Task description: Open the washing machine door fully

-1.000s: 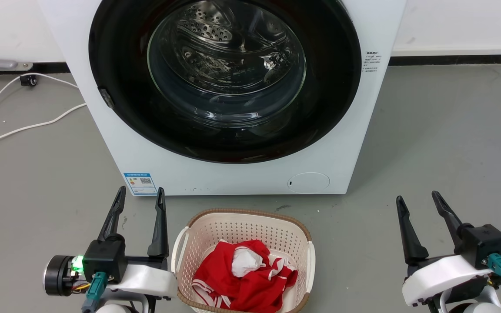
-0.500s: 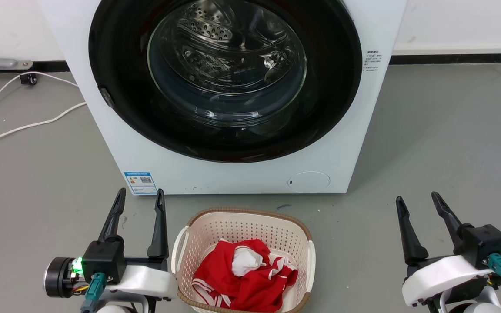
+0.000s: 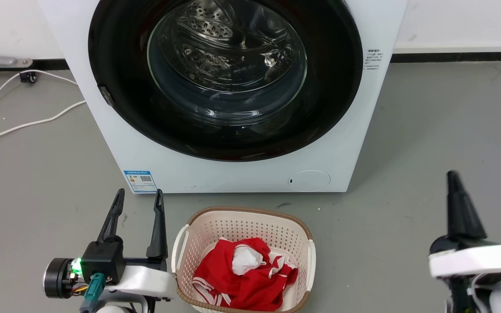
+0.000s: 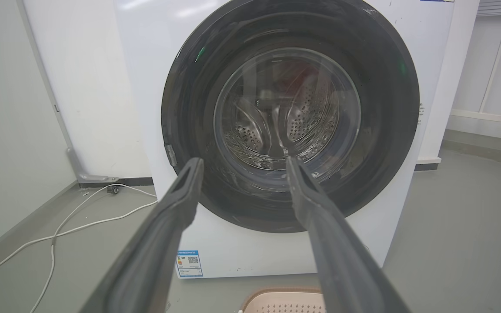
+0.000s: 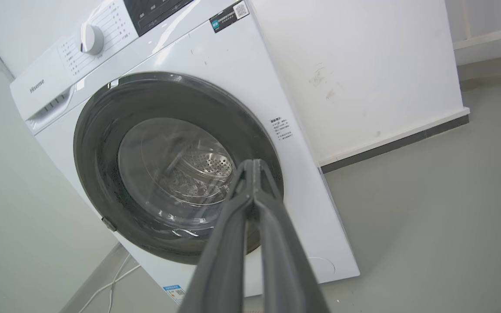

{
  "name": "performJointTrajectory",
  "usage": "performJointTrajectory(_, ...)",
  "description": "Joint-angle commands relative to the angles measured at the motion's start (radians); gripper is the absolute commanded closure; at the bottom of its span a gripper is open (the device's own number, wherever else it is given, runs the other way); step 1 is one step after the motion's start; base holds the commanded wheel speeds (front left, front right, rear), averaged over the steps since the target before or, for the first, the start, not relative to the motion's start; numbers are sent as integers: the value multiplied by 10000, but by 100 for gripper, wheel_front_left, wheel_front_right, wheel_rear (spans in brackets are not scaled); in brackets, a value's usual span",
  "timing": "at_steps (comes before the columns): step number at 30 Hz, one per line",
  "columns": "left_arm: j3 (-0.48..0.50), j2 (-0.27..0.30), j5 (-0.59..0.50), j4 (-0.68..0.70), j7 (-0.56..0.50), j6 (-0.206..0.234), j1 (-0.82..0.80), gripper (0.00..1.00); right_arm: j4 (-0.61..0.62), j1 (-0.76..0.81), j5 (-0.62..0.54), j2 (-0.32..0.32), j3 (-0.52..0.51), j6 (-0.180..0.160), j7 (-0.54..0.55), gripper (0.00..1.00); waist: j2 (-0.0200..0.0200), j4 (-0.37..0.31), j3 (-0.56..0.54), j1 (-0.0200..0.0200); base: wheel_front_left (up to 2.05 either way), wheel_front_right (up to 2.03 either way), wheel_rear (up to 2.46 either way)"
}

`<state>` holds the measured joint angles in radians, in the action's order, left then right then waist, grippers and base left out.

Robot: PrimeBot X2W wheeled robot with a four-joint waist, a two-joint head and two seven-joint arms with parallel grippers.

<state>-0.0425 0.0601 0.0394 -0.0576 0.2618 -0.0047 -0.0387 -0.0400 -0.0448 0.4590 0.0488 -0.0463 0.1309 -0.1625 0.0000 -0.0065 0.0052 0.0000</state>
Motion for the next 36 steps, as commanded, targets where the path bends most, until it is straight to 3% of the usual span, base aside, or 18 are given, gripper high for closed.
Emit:
performJointTrajectory(1, 35, -2, -34, 10, 48, 2, 27, 0, -53, -290, 518, 25, -118, -3, -206, 100, 0, 3, 20, 0, 0, 0, 0)
performJointTrajectory(10, 95, -41, 41, 109, 39, 9, -505, 0, -929, -2460, 6386, 22, -1156, -1, -519, 100, 0, 41, 638, 0, 0, 0, 0)
performJointTrajectory(15, 161, -61, 52, 239, 39, 71, -946, 0, -1785, -4161, 7992, 22, -1898, -1, 400, 100, 0, 38, 1264, 0, 0, 0, 0)
performJointTrajectory(22, 157, -66, -45, 420, 39, -105, -1522, 0, -3965, -6850, 8475, 557, -2180, -1, 1980, 100, 0, 61, 2149, 0, 0, 0, 0)
performJointTrajectory(28, -18, -70, -107, 592, 39, -239, -1992, 0, -6142, -9077, 8118, 1205, -2019, -1, 3277, 100, 0, 223, 2737, 0, 0, 0, 0)
performJointTrajectory(36, -123, -84, -117, 868, 39, -296, -2424, 0, -8441, -11412, 7368, 1611, -1549, -1, 4853, 100, 0, 488, 3309, 0, 0, 0, 0)
